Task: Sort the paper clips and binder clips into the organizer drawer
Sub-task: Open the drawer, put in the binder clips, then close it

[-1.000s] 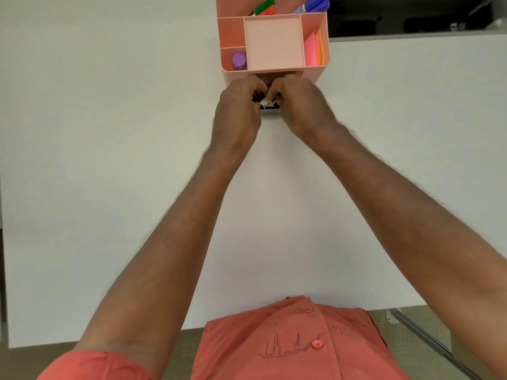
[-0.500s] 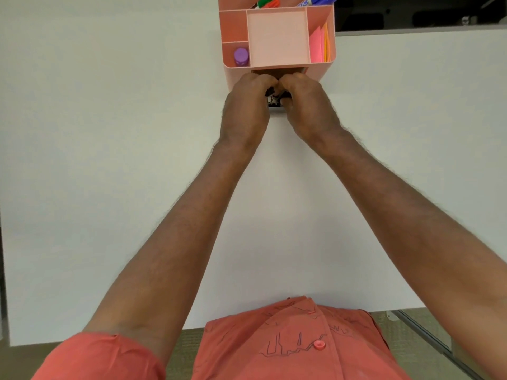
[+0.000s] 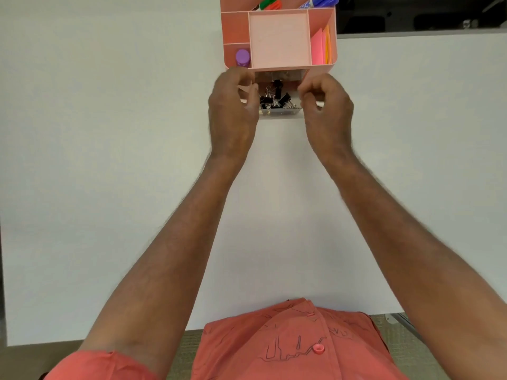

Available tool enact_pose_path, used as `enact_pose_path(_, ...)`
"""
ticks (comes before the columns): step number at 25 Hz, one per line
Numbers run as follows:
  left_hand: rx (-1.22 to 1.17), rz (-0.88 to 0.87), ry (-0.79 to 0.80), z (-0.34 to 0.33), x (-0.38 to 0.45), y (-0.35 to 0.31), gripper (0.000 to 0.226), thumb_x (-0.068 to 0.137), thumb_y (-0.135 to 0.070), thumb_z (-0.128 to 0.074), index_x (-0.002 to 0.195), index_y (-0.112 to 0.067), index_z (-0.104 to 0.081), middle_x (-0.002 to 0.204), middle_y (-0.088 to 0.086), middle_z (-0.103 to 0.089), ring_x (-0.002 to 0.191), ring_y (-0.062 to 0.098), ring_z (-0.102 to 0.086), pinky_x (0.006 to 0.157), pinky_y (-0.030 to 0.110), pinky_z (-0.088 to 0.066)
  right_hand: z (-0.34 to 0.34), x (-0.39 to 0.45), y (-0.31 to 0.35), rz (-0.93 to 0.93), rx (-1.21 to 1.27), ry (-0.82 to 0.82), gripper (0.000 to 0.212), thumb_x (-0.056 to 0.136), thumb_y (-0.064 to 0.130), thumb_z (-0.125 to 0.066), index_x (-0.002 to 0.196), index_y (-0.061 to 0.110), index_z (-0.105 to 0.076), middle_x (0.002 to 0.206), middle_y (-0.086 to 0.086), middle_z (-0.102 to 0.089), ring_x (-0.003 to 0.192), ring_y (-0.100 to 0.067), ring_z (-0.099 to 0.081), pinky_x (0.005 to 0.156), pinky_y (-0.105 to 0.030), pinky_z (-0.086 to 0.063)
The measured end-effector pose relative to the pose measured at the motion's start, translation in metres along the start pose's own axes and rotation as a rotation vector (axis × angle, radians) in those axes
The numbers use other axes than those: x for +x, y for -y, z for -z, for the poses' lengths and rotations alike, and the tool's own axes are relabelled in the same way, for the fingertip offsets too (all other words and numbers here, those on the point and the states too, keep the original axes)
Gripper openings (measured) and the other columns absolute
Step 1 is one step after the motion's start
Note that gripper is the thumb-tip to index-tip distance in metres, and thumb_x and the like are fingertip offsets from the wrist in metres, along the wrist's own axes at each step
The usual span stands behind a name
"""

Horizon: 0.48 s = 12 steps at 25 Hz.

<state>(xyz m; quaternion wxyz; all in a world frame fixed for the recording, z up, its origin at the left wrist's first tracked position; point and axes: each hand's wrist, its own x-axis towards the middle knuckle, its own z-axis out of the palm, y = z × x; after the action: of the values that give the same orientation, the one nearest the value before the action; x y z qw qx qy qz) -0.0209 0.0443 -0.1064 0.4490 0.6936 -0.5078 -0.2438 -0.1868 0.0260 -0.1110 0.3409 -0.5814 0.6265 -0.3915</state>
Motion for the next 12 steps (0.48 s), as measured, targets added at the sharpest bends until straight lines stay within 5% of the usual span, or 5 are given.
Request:
enact_pose_path(3,-0.182,0.256,-0.163,0.001,0.013,0.001,0.016,0.086,-0.025,-0.065,0.097,-0.016,-0.057,0.097,0.001,-0.061,0.077,0.009,-0.056,0.072,0.021,-0.052,-0.005,-0.024,0.004,-0.582,0.586,-0.002,0.018,0.092,-0.006,-0.056,0.099,0.008,-0.064,0.094,-0.008,-0.068,0.086,-0.020,-0.066,0.082,-0.032,-0.060)
enact_pose_path(6,-0.324,0.490,-0.166,0.001,0.030,-0.001,0.034,0.084,-0.039,-0.072,0.108,-0.027,-0.053,0.112,-0.002,-0.055,0.101,0.015,-0.058,0.089,0.036,-0.057,-0.004,-0.037,0.014,-1.029,1.060,0.072,0.018,0.100,0.006,-0.057,0.116,0.000,-0.058,0.118,-0.020,-0.067,0.104,-0.033,-0.070,0.094,-0.039,-0.059)
enact_pose_path(9,-0.357,0.544,-0.078,-0.002,0.038,-0.001,0.038,0.087,-0.035,-0.072,0.120,-0.033,-0.053,0.129,0.000,-0.053,0.121,0.016,-0.053,0.100,0.042,-0.055,-0.001,-0.031,0.019,-1.162,1.312,0.118,0.044,0.103,0.024,-0.054,0.136,-0.004,-0.049,0.136,-0.025,-0.060,0.123,-0.040,-0.062,0.106,-0.046,-0.050)
enact_pose_path(12,-0.428,0.561,-0.050,-0.005,0.044,0.003,0.042,0.084,-0.027,-0.068,0.125,-0.030,-0.059,0.125,-0.001,-0.066,0.120,0.020,-0.061,0.099,0.041,-0.056,0.000,-0.017,0.023,-1.166,1.371,0.142,0.054,0.104,0.030,-0.049,0.146,-0.003,-0.043,0.143,-0.024,-0.056,0.131,-0.037,-0.057,0.108,-0.048,-0.047)
